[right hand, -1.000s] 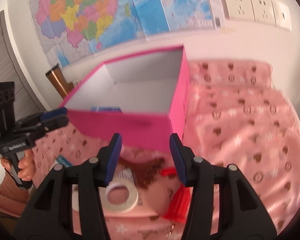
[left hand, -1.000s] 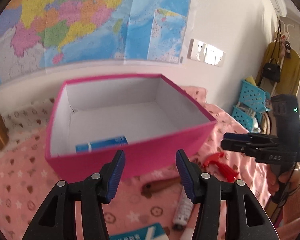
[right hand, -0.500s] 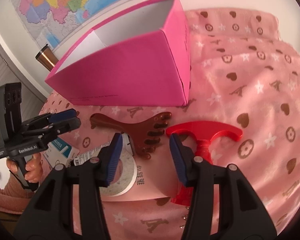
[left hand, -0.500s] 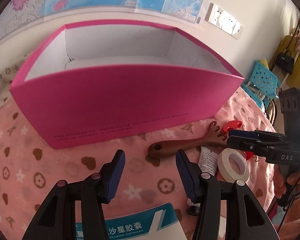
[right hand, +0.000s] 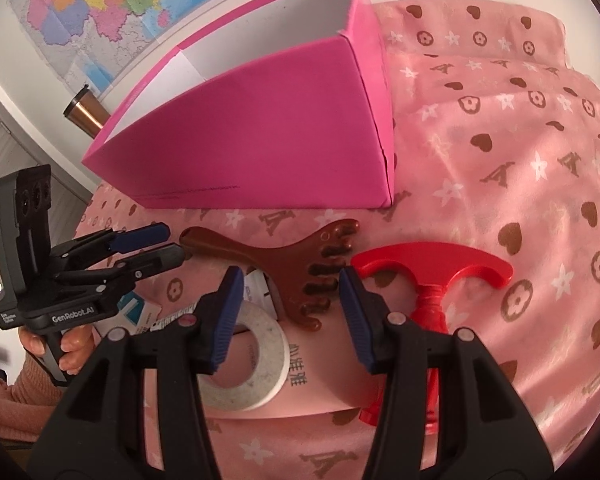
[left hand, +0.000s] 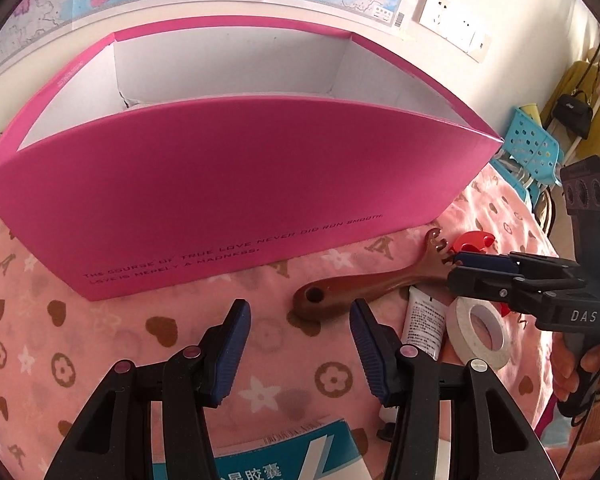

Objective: Organize rigid objects
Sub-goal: 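Move the right tool to the brown wooden comb and grasp its head, then lift the brown comb into the magenta box and open the right tool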

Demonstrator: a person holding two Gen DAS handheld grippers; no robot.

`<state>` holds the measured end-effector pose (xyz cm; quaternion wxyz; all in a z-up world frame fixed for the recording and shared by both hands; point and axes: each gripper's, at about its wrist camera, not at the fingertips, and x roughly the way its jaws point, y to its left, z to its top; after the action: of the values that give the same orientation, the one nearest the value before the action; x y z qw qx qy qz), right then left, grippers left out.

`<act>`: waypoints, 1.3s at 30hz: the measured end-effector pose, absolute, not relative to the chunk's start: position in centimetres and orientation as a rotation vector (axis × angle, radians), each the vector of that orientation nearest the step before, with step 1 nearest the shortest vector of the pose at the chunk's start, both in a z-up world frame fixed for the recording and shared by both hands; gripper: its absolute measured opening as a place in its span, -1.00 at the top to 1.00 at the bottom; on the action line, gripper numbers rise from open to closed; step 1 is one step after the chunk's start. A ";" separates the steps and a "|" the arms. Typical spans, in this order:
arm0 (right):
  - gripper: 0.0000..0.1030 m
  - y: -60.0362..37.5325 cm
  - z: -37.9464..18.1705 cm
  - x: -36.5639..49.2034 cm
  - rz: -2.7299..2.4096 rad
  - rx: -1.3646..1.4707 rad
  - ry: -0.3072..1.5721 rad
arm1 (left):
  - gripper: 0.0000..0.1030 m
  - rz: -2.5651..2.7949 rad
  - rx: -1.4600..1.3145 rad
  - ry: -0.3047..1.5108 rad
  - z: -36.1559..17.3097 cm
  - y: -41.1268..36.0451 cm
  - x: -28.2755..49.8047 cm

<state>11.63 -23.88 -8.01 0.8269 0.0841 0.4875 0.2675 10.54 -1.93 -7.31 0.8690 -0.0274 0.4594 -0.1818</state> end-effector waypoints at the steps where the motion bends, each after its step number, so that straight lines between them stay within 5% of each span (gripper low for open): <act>1: -0.01 -23.7 -8.1 11.8 0.563 0.173 1.036 | 0.00 -0.385 -0.059 0.963 -7.3 -1.7 10.6; 23: -0.16 -24.3 -8.2 12.5 0.636 0.311 0.989 | 0.15 -0.414 -0.055 0.991 -7.9 -2.5 11.1; 33: 0.41 -24.8 -8.5 12.8 0.718 0.381 0.963 | 0.02 -0.419 -0.030 0.977 -8.0 -2.8 10.7; 39: 0.57 -24.7 -8.0 12.5 0.733 0.408 0.925 | 0.03 -0.425 -0.030 0.978 -8.0 -2.9 10.8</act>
<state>12.50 -24.70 -8.02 0.8114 0.1911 0.4330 0.3431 10.79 -2.88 -7.98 0.8612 -0.0141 0.4660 -0.2024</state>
